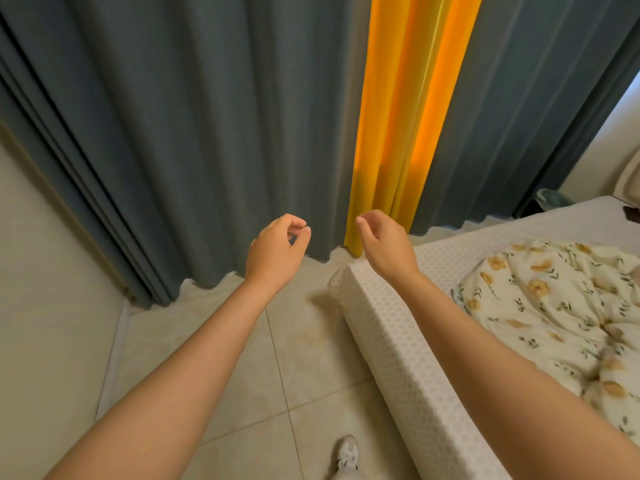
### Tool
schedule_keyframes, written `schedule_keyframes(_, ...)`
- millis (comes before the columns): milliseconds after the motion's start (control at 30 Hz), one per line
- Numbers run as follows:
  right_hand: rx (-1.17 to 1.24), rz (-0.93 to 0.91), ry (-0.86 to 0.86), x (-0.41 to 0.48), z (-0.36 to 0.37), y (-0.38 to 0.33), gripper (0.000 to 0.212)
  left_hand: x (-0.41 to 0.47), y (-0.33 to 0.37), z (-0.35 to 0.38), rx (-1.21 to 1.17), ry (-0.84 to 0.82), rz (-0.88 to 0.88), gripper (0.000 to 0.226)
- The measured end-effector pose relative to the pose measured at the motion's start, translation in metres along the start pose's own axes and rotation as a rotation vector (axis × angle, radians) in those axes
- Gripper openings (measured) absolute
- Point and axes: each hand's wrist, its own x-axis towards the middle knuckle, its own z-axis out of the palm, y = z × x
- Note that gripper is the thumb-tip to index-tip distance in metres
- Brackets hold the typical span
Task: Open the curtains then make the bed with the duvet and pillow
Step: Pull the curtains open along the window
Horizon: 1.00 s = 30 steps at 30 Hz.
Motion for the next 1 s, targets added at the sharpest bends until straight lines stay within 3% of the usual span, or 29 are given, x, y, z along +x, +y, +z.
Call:
schedule_keyframes(500, -0.021, -0.055, 0.093, 0.369, 0.019, 0.057, 0.031, 0.366, -0.006, 0.110, 0.010, 0.060, 0.071, 0.016)
schedule_keyframes(1000, -0.065, 0.022, 0.306, 0.656, 0.047, 0.082, 0.037, 0.691, -0.024, 0.188, -0.019, -0.022, 0.266, 0.025)
